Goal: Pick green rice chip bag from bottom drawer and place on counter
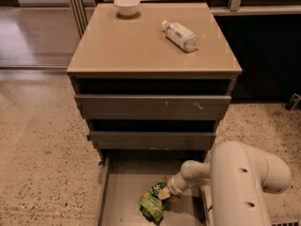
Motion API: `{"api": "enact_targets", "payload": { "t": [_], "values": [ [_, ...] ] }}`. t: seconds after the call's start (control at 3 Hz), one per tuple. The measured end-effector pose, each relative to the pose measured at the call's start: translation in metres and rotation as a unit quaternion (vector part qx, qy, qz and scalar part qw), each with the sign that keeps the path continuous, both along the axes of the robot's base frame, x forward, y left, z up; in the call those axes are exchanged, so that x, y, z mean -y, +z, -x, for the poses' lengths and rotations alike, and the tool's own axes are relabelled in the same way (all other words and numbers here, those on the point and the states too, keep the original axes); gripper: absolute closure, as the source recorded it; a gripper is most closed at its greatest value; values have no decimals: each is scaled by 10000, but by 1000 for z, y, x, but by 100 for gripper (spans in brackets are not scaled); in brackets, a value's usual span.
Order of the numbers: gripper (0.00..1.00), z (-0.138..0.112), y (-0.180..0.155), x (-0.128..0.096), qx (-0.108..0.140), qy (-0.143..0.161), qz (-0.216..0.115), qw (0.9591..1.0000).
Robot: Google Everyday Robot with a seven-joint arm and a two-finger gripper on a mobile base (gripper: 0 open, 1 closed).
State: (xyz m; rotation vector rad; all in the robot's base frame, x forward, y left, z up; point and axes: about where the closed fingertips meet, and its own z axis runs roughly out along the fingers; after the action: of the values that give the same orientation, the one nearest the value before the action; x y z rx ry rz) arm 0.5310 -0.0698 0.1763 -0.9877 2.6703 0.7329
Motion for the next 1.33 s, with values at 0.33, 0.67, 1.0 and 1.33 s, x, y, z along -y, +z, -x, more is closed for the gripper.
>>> {"api": "enact_targets", "payload": {
  "t": [0.33, 0.67, 1.0, 1.33],
  "values": [
    [100, 2, 52, 0, 362, 136, -554, 9977],
    [100, 5, 100, 6, 657, 196, -1057, 9920],
    [100, 5, 100, 6, 657, 197, -1057, 9920],
    [100, 6, 107, 0, 621, 312, -1122, 9913]
  ]
}}
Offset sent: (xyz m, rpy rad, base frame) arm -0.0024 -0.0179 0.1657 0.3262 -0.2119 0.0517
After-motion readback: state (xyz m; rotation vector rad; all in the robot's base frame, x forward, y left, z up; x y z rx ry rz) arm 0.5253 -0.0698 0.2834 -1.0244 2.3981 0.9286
